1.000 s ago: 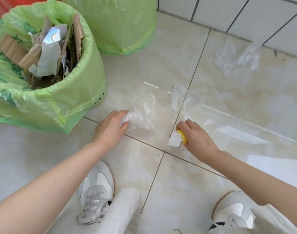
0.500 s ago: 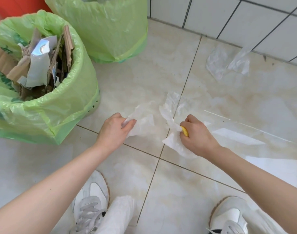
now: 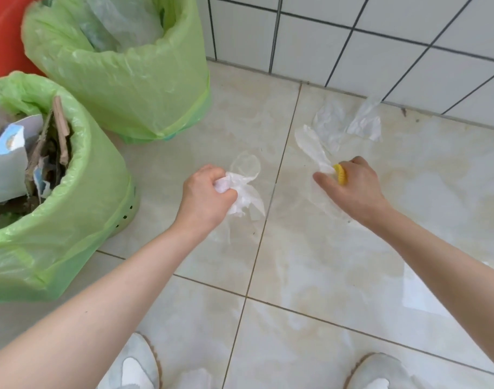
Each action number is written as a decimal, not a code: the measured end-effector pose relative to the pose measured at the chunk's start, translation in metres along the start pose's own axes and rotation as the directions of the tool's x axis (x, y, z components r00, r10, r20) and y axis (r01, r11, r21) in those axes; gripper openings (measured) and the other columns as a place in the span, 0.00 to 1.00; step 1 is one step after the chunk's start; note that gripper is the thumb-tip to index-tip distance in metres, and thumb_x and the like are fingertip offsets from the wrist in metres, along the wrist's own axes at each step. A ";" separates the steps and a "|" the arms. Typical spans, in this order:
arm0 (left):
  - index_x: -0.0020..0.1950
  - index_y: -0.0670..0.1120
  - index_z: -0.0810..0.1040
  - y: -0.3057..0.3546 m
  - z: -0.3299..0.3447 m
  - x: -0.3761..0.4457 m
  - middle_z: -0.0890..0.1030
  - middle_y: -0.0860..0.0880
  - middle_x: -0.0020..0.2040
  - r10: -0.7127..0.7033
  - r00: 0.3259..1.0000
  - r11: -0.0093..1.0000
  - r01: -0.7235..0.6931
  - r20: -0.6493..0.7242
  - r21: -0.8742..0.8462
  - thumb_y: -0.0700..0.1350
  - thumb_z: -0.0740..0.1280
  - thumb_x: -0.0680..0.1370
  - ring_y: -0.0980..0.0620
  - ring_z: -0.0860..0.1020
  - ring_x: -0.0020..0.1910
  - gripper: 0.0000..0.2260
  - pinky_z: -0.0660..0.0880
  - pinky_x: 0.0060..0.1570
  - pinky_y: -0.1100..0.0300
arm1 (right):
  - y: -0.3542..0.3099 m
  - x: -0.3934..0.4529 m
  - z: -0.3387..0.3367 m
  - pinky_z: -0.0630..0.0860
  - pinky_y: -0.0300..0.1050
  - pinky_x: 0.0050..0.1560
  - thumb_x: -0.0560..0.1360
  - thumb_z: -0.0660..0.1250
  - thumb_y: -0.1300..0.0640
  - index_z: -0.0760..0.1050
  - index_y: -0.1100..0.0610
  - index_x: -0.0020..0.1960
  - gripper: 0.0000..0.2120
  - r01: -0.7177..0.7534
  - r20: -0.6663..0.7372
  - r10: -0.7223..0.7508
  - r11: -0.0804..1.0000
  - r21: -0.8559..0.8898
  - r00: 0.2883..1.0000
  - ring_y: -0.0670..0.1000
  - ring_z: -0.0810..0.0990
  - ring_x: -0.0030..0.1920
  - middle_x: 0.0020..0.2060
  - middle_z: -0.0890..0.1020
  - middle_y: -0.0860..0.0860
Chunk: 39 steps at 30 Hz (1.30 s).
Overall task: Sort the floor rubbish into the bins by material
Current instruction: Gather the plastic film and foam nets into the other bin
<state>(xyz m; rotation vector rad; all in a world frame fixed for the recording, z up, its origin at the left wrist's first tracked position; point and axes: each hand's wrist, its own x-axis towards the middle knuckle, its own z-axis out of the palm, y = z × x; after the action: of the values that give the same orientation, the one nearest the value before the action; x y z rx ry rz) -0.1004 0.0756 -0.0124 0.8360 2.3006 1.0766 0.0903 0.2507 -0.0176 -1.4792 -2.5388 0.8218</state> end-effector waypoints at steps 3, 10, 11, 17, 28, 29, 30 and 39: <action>0.43 0.46 0.69 0.016 0.017 0.013 0.73 0.53 0.40 0.054 0.994 0.999 -0.053 0.097 -0.015 0.34 0.65 0.68 0.53 0.68 0.34 0.10 0.64 0.30 0.66 | 0.009 0.027 -0.001 0.61 0.41 0.43 0.73 0.66 0.46 0.66 0.56 0.30 0.19 -0.015 -0.030 0.014 1.000 -0.026 0.999 0.55 0.70 0.48 0.36 0.69 0.54; 0.70 0.60 0.60 0.020 0.064 0.026 0.63 0.56 0.70 0.107 0.864 0.849 -0.337 0.492 0.408 0.37 0.62 0.70 0.43 0.78 0.52 0.32 0.75 0.50 0.52 | 0.024 0.096 -0.021 0.63 0.48 0.56 0.73 0.63 0.50 0.74 0.62 0.41 0.14 -0.014 -0.073 -0.006 0.964 -0.266 0.997 0.61 0.67 0.55 0.52 0.70 0.60; 0.72 0.61 0.58 0.018 0.067 0.030 0.60 0.56 0.72 0.091 0.845 0.820 -0.364 0.526 0.442 0.38 0.63 0.71 0.42 0.78 0.52 0.33 0.76 0.50 0.51 | 0.027 0.106 -0.023 0.63 0.48 0.56 0.73 0.64 0.49 0.72 0.62 0.42 0.15 -0.046 -0.074 0.025 0.954 -0.297 0.997 0.61 0.66 0.55 0.54 0.69 0.60; 0.72 0.58 0.58 0.004 0.080 0.041 0.57 0.52 0.71 -0.004 0.767 0.682 -0.467 0.642 0.563 0.51 0.70 0.71 0.42 0.79 0.49 0.33 0.75 0.45 0.54 | 0.038 0.147 -0.022 0.64 0.53 0.63 0.74 0.66 0.44 0.71 0.65 0.56 0.25 -0.121 0.056 0.154 0.916 -0.382 0.987 0.64 0.65 0.64 0.65 0.64 0.64; 0.63 0.52 0.67 -0.009 0.078 0.039 0.70 0.51 0.56 -0.014 0.771 0.689 -0.454 0.637 0.565 0.49 0.64 0.73 0.42 0.78 0.47 0.19 0.74 0.42 0.55 | 0.068 0.147 -0.005 0.68 0.50 0.44 0.73 0.61 0.68 0.70 0.65 0.54 0.09 -0.246 -0.043 0.247 0.897 -0.367 0.968 0.65 0.73 0.53 0.53 0.70 0.63; 0.63 0.52 0.67 -0.010 0.078 0.039 0.70 0.51 0.56 -0.011 0.771 0.689 -0.456 0.637 0.564 0.49 0.64 0.73 0.42 0.78 0.47 0.19 0.73 0.42 0.55 | 0.072 0.146 -0.007 0.68 0.50 0.43 0.73 0.60 0.68 0.69 0.65 0.53 0.09 -0.226 -0.047 0.224 0.908 -0.352 0.973 0.64 0.73 0.52 0.52 0.71 0.63; 0.63 0.52 0.67 -0.010 0.078 0.038 0.71 0.51 0.56 -0.008 0.772 0.690 -0.456 0.636 0.562 0.49 0.64 0.73 0.42 0.78 0.47 0.19 0.73 0.42 0.55 | 0.074 0.145 -0.009 0.68 0.49 0.43 0.73 0.61 0.69 0.69 0.64 0.53 0.10 -0.207 -0.055 0.199 0.925 -0.320 0.978 0.64 0.73 0.51 0.50 0.72 0.63; 0.62 0.53 0.68 -0.013 0.077 0.041 0.71 0.53 0.56 -0.009 0.773 0.719 -0.436 0.634 0.542 0.48 0.64 0.72 0.43 0.78 0.47 0.18 0.72 0.42 0.56 | 0.058 0.165 -0.018 0.71 0.52 0.50 0.72 0.65 0.65 0.58 0.64 0.71 0.29 -0.238 0.024 0.243 0.963 -0.129 0.970 0.64 0.70 0.61 0.59 0.74 0.65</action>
<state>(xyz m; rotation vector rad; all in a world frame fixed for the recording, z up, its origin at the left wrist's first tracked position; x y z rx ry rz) -0.0855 0.1374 -0.0744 1.5135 2.0058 -0.0589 0.0548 0.4168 -0.0613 -1.8579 -2.5128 0.7380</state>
